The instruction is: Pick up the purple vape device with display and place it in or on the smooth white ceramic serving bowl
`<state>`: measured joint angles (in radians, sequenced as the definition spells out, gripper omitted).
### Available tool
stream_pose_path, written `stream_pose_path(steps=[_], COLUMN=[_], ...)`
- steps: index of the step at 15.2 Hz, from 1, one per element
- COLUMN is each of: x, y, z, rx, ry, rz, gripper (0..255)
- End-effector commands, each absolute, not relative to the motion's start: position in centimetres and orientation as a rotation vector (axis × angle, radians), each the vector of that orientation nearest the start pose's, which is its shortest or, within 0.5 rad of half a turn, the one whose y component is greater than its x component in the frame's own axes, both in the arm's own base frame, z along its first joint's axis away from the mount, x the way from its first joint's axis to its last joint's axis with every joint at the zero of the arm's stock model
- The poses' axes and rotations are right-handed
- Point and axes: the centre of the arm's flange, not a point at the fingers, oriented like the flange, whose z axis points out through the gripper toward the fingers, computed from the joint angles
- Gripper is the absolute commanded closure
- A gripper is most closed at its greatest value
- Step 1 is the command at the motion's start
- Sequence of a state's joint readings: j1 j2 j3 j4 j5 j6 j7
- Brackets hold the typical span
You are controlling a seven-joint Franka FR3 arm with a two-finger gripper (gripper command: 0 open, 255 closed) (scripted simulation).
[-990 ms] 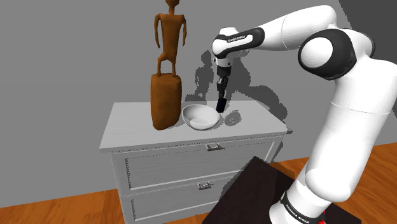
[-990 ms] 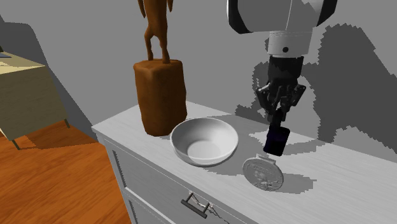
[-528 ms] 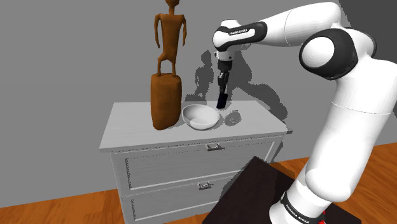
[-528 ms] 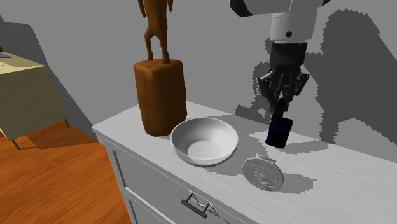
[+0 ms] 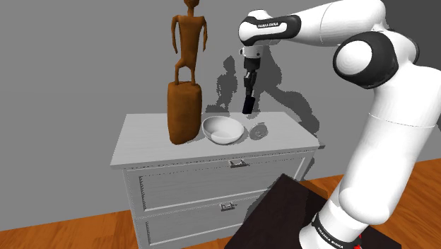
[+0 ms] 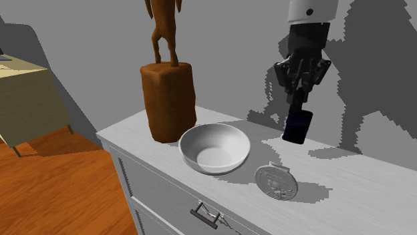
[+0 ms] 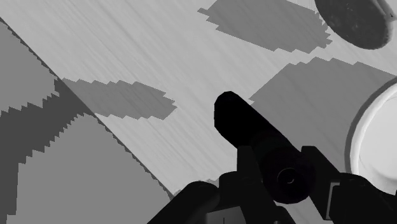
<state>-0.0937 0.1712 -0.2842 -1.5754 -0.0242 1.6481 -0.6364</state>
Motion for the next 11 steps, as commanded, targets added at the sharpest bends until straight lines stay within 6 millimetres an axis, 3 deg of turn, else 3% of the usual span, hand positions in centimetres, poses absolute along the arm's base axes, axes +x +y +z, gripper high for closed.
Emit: stream_pose_path(steps=[1,11], x=[56.4,56.4], y=[-21.4,-21.4], z=[54.5,59.7], rx=[-3.127,-3.127], ry=[-0.414,-0.414], rz=[0.182,0.182], gripper=[255,255])
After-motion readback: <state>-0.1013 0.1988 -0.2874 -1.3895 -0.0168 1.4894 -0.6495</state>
